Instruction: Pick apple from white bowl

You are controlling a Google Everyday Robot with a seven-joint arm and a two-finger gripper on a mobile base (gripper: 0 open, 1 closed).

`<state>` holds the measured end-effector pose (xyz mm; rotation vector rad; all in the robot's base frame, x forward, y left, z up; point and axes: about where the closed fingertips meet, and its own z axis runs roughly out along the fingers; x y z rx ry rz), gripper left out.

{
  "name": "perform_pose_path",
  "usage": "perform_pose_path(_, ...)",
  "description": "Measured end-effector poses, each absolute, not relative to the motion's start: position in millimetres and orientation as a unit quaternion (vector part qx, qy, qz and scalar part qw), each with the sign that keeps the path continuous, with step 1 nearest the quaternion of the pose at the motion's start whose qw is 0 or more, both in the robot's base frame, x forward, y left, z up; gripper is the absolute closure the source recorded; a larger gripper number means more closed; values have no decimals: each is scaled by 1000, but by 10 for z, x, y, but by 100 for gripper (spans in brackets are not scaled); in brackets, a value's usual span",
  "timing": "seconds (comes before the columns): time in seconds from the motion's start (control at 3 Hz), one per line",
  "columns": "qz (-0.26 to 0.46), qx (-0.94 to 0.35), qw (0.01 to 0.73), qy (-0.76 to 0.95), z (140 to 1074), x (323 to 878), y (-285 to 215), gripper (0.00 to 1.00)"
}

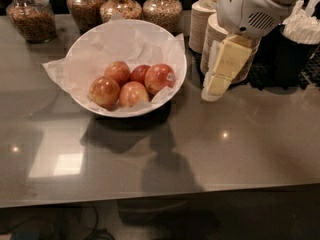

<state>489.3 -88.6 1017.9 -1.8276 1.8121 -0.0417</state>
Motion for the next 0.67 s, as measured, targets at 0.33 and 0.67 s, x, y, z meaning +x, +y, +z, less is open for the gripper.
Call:
perform_pose_path(0.33,26,-655,314,687,9984,5023,-734,0)
perform_pose_path(0.67,65,-640,357,677,9920,5319,-422,0)
